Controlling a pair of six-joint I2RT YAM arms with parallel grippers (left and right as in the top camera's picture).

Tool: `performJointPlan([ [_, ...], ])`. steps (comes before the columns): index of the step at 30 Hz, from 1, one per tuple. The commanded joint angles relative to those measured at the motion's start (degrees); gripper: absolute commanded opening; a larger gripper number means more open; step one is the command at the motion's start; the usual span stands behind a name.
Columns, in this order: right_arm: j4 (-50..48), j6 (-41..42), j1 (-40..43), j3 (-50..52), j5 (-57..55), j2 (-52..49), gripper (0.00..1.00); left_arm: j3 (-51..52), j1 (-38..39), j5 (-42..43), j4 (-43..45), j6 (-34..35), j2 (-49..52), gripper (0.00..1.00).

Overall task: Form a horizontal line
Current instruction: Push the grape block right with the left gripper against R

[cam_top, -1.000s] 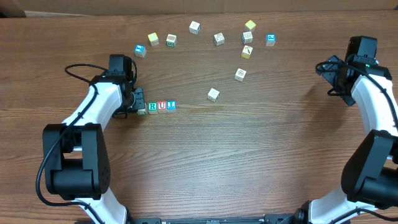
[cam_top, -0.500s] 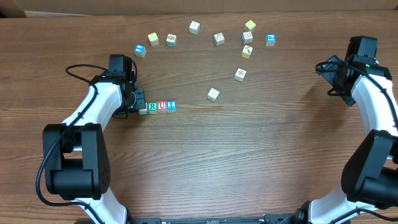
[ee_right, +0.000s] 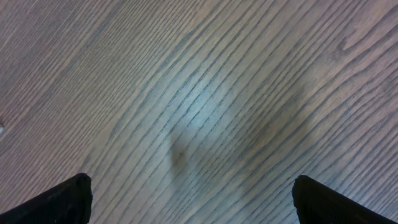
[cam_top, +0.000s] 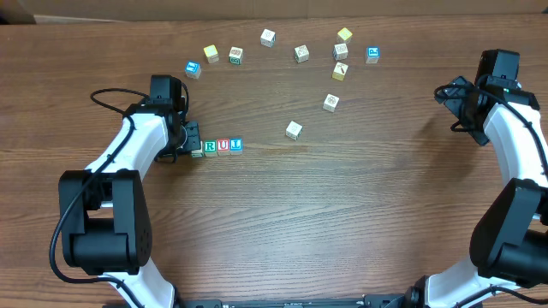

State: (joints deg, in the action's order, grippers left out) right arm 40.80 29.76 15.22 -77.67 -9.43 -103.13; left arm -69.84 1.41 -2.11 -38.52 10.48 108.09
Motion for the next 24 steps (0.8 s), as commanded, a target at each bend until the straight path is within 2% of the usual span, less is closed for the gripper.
performJointPlan([
  [1,-0.15,-0.26,0.00,-0.72,-0.63,0.90,1.00,0.48,-0.20,1.03,0.20,-0.63,0.22,0.04],
  [24,-0.13,-0.26,0.00,-0.72,-0.63,0.90,1.00,0.48,-0.22,2.01,1.05,-1.09,0.22,0.04],
])
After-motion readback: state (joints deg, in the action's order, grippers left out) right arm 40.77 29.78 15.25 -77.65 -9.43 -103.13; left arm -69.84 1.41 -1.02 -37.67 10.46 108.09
